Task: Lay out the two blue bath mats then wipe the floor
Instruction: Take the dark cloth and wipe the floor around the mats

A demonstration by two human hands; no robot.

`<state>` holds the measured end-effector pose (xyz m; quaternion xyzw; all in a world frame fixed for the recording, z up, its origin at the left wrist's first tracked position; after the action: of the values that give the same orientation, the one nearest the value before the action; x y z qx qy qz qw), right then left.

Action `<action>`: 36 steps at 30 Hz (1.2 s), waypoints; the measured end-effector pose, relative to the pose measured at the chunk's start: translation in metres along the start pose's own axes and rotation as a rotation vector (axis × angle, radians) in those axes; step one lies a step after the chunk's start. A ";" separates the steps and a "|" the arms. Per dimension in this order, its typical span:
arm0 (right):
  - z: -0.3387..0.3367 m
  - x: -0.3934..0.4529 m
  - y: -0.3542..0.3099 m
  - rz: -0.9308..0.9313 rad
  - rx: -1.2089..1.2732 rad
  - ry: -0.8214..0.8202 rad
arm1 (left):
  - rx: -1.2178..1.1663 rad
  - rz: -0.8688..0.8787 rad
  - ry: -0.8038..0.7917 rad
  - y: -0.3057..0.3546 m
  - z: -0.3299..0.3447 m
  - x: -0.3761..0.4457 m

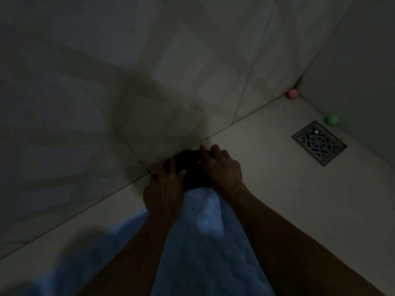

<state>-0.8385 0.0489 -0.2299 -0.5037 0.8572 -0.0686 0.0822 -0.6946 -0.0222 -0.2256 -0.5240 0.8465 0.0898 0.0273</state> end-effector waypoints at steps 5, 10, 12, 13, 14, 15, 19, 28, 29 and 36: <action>-0.008 0.004 0.021 0.015 -0.008 0.035 | -0.010 0.082 0.047 0.019 0.009 0.012; -0.012 0.016 0.054 0.028 -0.021 0.034 | 0.024 0.111 0.077 0.055 0.015 0.025; -0.015 0.021 0.068 0.043 -0.049 0.035 | 0.056 0.122 0.100 0.070 0.018 0.032; -0.017 0.024 0.076 0.051 -0.062 0.029 | 0.067 0.133 0.107 0.079 0.019 0.034; -0.018 0.026 0.083 0.054 -0.073 0.026 | 0.081 0.144 0.117 0.087 0.020 0.036; -0.019 0.028 0.090 0.053 -0.079 0.030 | 0.096 0.149 0.124 0.096 0.021 0.038; -0.024 0.032 0.121 0.076 -0.092 0.063 | 0.113 0.178 0.149 0.128 0.026 0.047; -0.034 0.017 0.187 0.211 -0.044 0.092 | 0.029 0.256 0.049 0.194 0.027 0.048; -0.035 0.010 0.192 0.221 -0.036 0.101 | 0.028 0.270 0.043 0.199 0.028 0.044; -0.030 -0.050 0.207 0.319 0.003 0.104 | 0.062 0.330 -0.037 0.214 0.037 -0.004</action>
<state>-0.9966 0.1939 -0.2386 -0.3568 0.9293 -0.0818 0.0484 -0.8855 0.0815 -0.2346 -0.3751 0.9228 0.0766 0.0438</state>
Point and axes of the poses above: each hand's wrist, its own x-axis towards the middle knuckle, its own z-axis out of the palm, y = z × x, the point moved 5 cm from there along x, towards the middle knuckle, and after that the axes turned 5 degrees about -z, right-handed, at the moved point
